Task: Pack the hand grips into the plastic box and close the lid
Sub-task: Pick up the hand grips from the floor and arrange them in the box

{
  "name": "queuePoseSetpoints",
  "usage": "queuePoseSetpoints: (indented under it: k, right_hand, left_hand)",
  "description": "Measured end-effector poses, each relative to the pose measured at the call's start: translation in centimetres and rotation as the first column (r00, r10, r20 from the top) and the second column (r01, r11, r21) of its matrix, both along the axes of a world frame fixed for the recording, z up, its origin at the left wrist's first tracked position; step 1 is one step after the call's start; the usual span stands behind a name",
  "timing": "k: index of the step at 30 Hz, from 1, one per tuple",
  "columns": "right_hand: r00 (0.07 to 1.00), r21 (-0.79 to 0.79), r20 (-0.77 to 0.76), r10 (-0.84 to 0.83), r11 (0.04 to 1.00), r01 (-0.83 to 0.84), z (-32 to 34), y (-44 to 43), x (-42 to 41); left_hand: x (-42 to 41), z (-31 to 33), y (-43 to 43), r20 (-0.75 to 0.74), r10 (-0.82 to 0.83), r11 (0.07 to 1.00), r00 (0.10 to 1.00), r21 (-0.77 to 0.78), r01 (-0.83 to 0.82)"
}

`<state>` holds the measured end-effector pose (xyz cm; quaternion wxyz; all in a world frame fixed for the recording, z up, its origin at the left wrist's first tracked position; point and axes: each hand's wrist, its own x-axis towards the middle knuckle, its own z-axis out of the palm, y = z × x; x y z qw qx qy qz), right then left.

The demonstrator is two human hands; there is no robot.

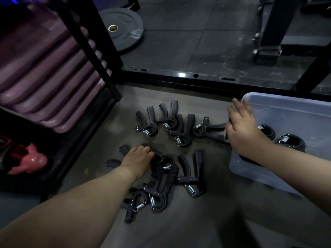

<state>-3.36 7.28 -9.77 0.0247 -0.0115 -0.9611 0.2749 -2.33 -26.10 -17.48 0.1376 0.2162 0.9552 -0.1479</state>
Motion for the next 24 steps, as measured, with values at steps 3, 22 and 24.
queuePoseSetpoints:
  k: [3, 22, 24]
  right_hand:
    - [1.000, -0.006, 0.000, 0.002, 1.000, -0.002, 0.0, 0.0, 0.0]
    - [0.995, -0.047, 0.083, 0.056, 0.998, -0.052, -0.1, 0.7, -0.2]
    - [0.991, -0.061, 0.110, 0.072, 0.996, -0.065, 0.0, 1.1, -0.4]
  left_hand:
    - [0.5, 0.7, -0.1, -0.087, -0.083, 0.996, 0.993, 0.037, 0.086]
    - [-3.0, 9.4, 15.6, 0.746, 0.205, -0.235, 0.633, 0.666, -0.708]
    - [-3.1, 9.9, 16.4, 0.737, 0.163, -0.227, 0.656, 0.675, -0.702]
